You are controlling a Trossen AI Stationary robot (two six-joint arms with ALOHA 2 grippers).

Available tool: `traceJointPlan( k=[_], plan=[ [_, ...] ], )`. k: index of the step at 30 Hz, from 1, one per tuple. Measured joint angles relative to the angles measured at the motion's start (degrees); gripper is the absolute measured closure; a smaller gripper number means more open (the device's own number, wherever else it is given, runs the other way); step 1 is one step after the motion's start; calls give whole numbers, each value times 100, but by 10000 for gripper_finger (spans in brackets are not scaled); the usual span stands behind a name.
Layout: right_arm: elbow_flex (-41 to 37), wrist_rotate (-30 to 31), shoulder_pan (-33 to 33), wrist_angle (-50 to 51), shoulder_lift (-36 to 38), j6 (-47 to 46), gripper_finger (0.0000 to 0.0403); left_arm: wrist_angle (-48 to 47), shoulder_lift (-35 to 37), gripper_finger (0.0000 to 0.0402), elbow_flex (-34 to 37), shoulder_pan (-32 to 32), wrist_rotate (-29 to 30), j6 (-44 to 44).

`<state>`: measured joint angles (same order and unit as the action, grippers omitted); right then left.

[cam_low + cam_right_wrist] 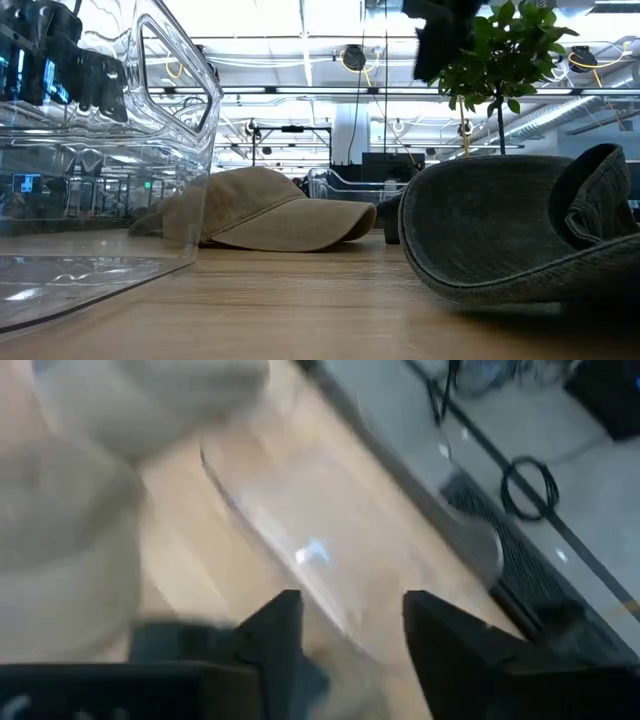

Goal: Pick & Place hat
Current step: Put the dark gray cap into the top transparent bin

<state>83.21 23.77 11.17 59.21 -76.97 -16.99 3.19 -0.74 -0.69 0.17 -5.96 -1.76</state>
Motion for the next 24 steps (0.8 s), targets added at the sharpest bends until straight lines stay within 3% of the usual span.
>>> traceJointPlan(
  k=[5, 12, 21, 24],
  plan=[
    [5, -276, 9, 849, 5, -288, 169, -1, -2, 355, 0, 0, 0, 0],
    [5, -456, 25, 877, 9, -337, 107, 1, -2, 355, 0, 2, 0, 0],
    [5, -634, 38, 582, 9, -117, 99, 1, -2, 355, 0, 2, 0, 0],
    [7, -975, 40, 551, 9, -70, 104, 1, -2, 355, 0, 2, 0, 0]
  ],
)
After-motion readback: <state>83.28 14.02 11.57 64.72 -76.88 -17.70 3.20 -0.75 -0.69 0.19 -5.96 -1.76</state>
